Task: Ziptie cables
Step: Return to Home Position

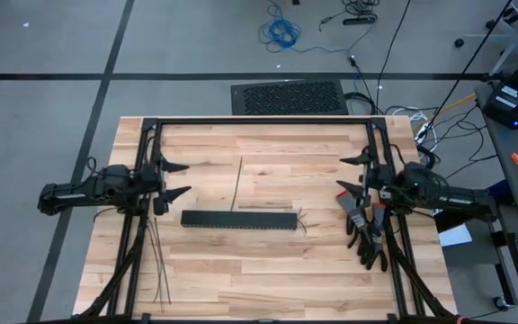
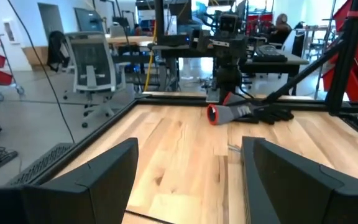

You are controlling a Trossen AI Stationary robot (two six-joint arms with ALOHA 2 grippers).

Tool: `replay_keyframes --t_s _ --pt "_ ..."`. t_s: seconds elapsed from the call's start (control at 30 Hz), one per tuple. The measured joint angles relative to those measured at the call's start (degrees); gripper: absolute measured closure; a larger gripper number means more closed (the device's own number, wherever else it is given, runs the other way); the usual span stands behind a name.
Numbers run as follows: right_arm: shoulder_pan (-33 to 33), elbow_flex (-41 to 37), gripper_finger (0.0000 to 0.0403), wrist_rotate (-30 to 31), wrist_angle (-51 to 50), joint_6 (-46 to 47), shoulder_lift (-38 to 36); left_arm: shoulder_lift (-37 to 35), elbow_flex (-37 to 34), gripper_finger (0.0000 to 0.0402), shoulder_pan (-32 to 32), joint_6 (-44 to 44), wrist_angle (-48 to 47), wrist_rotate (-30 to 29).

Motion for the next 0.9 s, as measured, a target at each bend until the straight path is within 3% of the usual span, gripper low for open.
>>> replay_keyframes --t_s 0.13,0.37,0.53,0.6,0.73,0.9 --pt "-0.02 -4.17 0.0096 0.14 5.17 0.47 -3.67 0.00 -0.02 0.0088 -0.02 0.26 0.85 -0.02" --pt "0.00 -5.34 0.0096 0.16 1.58 2.32 -4.13 0.00 -1.27 0.0088 -0.02 1.56 1.78 -0.37" --pt "0.00 -5.40 0.0096 0.19 -3.90 5.42 -3.88 0.00 -8.42 0.0088 -0.02 4.11 14.69 -0.49" --pt "0.00 -5.35 0.0096 0.40 -4.96 6.53 -3.75 0.02 -10.29 0.0088 0.00 3.28 14.36 -2.05" --pt "-0.02 -5.29 0.0096 4.59 -9.70 9.43 -0.64 0.37 -10.29 0.0088 0.00 0.69 14.03 -2.72" --pt "0.48 -5.34 0.0096 4.81 -9.65 13.44 8.13 0.11 -10.29 0.0088 0.00 -0.25 13.80 -2.62"
